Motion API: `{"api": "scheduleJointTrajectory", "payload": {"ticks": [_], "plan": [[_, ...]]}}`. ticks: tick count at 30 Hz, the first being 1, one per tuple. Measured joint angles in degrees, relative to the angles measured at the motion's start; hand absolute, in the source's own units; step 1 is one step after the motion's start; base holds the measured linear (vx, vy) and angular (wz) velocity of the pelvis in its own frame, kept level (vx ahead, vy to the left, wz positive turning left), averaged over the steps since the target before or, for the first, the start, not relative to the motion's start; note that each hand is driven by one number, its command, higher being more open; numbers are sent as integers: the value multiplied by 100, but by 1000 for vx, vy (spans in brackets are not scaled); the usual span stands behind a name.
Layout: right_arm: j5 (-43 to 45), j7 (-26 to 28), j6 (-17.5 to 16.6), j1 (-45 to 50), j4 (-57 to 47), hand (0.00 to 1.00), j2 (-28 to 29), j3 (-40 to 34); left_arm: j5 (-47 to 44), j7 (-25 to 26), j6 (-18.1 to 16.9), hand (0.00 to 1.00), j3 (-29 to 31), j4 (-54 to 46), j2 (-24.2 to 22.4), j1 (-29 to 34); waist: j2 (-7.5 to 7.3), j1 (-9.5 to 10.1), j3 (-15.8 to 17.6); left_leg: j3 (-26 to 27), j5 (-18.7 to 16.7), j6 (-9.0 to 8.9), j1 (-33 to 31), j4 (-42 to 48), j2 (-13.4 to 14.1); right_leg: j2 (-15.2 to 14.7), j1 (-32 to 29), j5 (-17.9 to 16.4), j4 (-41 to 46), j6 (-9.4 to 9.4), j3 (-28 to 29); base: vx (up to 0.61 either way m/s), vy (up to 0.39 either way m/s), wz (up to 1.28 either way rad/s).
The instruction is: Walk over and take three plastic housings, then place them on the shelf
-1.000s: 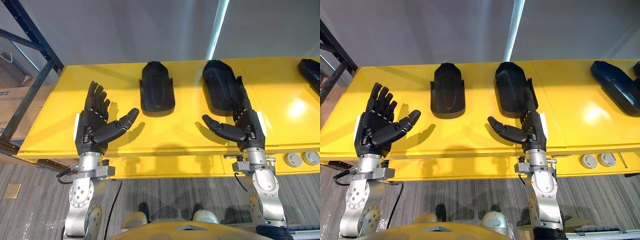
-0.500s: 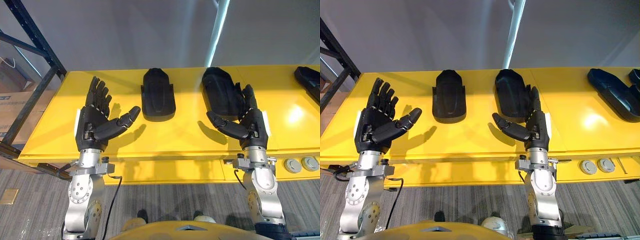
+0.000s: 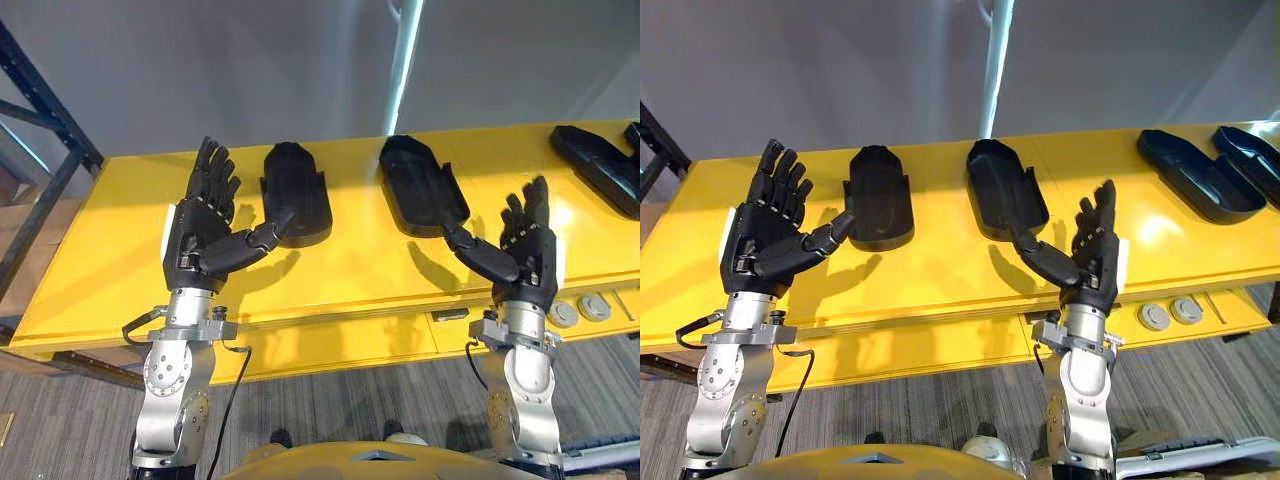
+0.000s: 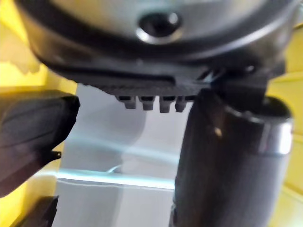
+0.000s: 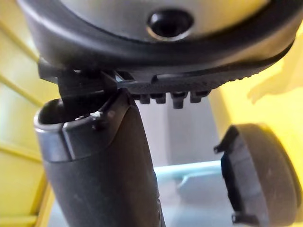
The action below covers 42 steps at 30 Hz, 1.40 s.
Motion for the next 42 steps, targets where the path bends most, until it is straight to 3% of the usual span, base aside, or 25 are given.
{"api": "scheduleJointTrajectory", "payload": {"ticks": [7, 9, 11, 13, 15, 16, 18, 20, 21, 23, 27, 29, 30, 31, 32, 33, 34, 35, 37, 39, 40, 41, 42], "plan": [[1, -48, -3, 500, -121, 100, 98, -141, -215, 44, -2, 100, -63, 0, -2, -129, 5, -162, -31, 633, -220, -83, 114, 164, 113, 163, -207, 95, -84, -27, 667, 6, -5, -50], [10, -2, -5, 599, -127, 100, 105, -226, -214, 154, -49, 100, -62, 0, -1, -184, 18, -178, -38, 716, -563, -109, -5, 717, 206, 247, -260, 101, -83, -36, 942, 16, -21, -60], [12, 116, -31, 542, -125, 100, 80, -334, -215, 334, -170, 100, -38, 0, -9, -181, 59, -127, -34, 200, -940, 20, -285, 1463, 325, 363, -410, 148, -64, -97, 1320, -3, -49, -105], [63, 293, -41, 303, -82, 100, -232, -341, -212, 640, -239, 100, 115, 0, -60, -154, 214, 19, 66, -1107, -1537, 236, -584, 2540, 379, 627, -545, 167, -50, -181, 2100, -43, 4, -169], [115, 369, -52, 215, -62, 100, -392, -339, -200, 770, -284, 100, 151, 0, -115, -95, 251, 56, 69, -1597, -1718, 197, -684, 2880, 340, 738, -640, 143, -35, -195, 2399, -53, 99, -129], [325, 459, -196, 133, -62, 100, -553, -332, -186, 856, -335, 100, 180, 0, -168, -80, 362, 51, 26, -1972, -1920, 168, -701, 2991, 235, 783, -796, 136, -27, -182, 2668, -51, 159, -96], [342, 453, -310, 111, -63, 100, -554, -365, -139, 831, -411, 100, 175, -8, -193, -109, 404, -6, 12, -1956, -2067, 137, -678, 2793, 179, 757, -978, 188, 26, -141, 2775, -49, 199, -58], [525, 444, -319, 132, -31, 100, -500, -394, -141, 756, -448, 100, 151, -11, -208, -180, 345, -38, 48, -1898, -2187, 42, -637, 2511, 73, 664, -1193, 314, 143, 46, 2835, -46, 194, -23], [592, 443, -316, 190, 36, 100, -432, -328, -158, 755, -465, 100, 107, -9, -209, -174, 258, -34, 130, -1860, -2168, 65, -565, 2452, -33, 592, -1249, 368, 253, 119, 2907, -41, 166, -17], [738, 451, -315, 456, 144, 100, -365, -86, -159, 755, -491, 100, -47, -9, -213, -98, 231, 29, 177, -1819, -2176, 77, -470, 2494, -111, 562, -1263, 370, 457, 121, 2921, -33, 120, -18], [854, 762, -355, 1058, 161, 100, 98, 205, -168, 685, -644, 100, -279, -43, -216, -66, 226, 33, 340, -1494, -2393, 270, -247, 2841, -198, 592, -1306, 371, 974, 120, 2948, -86, 117, -46], [961, 1059, -413, 1092, 155, 100, 108, 287, -144, 708, -647, 100, -270, -106, -216, -7, 159, 54, 536, -1076, -2538, 399, -111, 3131, -138, 575, -1343, 450, 1212, 22, 2536, -253, 78, -98], [966, 1248, -443, 1002, 156, 100, 105, 303, -135, 757, -651, 100, -263, -142, -219, 63, 200, 95, 587, -771, -2536, 495, -100, 3116, -85, 561, -1374, 672, 1074, -226, 2243, -342, 22, -116], [1024, 1367, -520, 765, 168, 100, 72, 385, -130, 767, -655, 100, -191, -142, -215, 60, 111, 129, 603, -390, -2431, 584, -193, 3059, -80, 377, -1742, 55, 2075, -505, 1423, -400, 17, -114], [1034, 1380, -536, 697, 179, 100, 58, 401, -123, 768, -655, 100, -177, -142, -220, 58, 108, 147, 610, -329, -2399, 584, -203, 3029, -78, 326, -1794, -89, 2285, -583, 1263, -292, -14, -98], [1081, 1427, -671, 337, 381, 100, -74, 530, -71, 771, -652, 100, -99, -139, -232, 73, 89, 211, 619, -114, -2204, 591, -221, 2836, -49, 63, -1851, -592, 3070, -840, 627, -243, -40, -67], [1061, 1402, -846, -101, 750, 100, -204, 719, 57, 749, -654, 100, -7, -139, -244, 72, 99, 253, 597, -22, -2006, 578, -288, 2675, 60, -196, -1766, -869, 3602, -1014, 182, -201, -60, -67], [1054, 1364, -930, -320, 963, 100, -254, 789, 74, 720, -657, 100, 16, -139, -269, 56, 103, 294, 594, 14, -1909, 551, -326, 2598, 118, -349, -1698, -959, 3809, -1063, 31, -142, -121, -56], [866, 830, -1161, -923, 1754, 100, -275, 1225, 31, 442, -713, 100, 35, -54, -321, 48, 87, 558, 536, 166, -1562, 370, -572, 2380, 441, -1001, -1310, -970, 4304, -1082, -182, -100, -231, -53], [580, 489, -1161, -1062, 2068, 100, -201, 1517, -51, 298, -810, 100, 8, 188, -318, 70, 44, 716, 502, 267, -1303, 190, -669, 2204, 652, -1481, -994, -796, 4244, -875, -113, -55, -364, -56], [382, 362, -1160, -1099, 2129, 100, -178, 1684, -241, 282, -813, 100, -12, 348, -325, 71, 19, 769, 486, 399, -1168, 30, -719, 2131, 803, -1686, -860, -662, 3848, -718, 40, -47, -427, -73], [254, 302, -1155, -1095, 2148, 100, -175, 1751, -335, 281, -813, 100, -14, 443, -323, 71, -2, 794, 474, 501, -1108, -57, -733, 2112, 889, -1759, -813, -519, 3489, -765, 94, -63, -482, -90], [57, 219, -1146, -1063, 2154, 100, -170, 1829, -511, 280, -811, 100, -15, 602, -306, 68, -60, 782, 426, 646, -1004, -230, -797, 2123, 1061, -1787, -749, -99, 2729, -843, 145, -52, -431, -84]]}}
